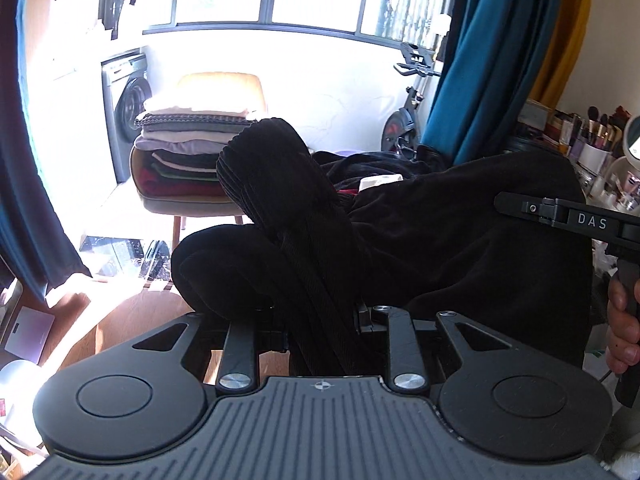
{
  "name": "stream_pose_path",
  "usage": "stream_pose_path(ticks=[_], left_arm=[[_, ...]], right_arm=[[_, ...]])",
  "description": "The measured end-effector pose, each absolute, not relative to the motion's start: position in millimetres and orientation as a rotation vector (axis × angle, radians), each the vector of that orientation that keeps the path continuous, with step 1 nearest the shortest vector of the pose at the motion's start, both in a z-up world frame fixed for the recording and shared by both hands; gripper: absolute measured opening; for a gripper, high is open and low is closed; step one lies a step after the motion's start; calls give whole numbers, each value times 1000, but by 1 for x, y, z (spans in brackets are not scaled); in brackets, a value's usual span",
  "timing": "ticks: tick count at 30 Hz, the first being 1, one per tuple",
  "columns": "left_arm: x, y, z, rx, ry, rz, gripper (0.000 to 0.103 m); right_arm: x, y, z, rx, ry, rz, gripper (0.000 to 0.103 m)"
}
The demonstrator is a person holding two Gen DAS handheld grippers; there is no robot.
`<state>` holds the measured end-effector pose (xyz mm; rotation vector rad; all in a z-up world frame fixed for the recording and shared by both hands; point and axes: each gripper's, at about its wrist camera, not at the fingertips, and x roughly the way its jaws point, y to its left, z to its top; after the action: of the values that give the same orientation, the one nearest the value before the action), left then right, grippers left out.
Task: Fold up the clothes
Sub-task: 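Carry the held trousers with both grippers toward the tan chair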
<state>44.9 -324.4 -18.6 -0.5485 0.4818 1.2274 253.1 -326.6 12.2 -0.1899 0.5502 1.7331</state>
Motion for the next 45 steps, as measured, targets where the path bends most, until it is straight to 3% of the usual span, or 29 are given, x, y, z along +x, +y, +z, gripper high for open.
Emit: stream_pose_path(ticks=[12,25,45], left_arm=[[-29,-218,-30,-535,451,1265,26],[-148,-34,-37,-432,522,978,26],[-254,145,-29,-422,447,1042,26]], right_arm=[[218,-161,16,-208,518,1807,18],[109,-3,-3,-185,578,1533,18],[-18,204,8,-198,533,1548,18]])
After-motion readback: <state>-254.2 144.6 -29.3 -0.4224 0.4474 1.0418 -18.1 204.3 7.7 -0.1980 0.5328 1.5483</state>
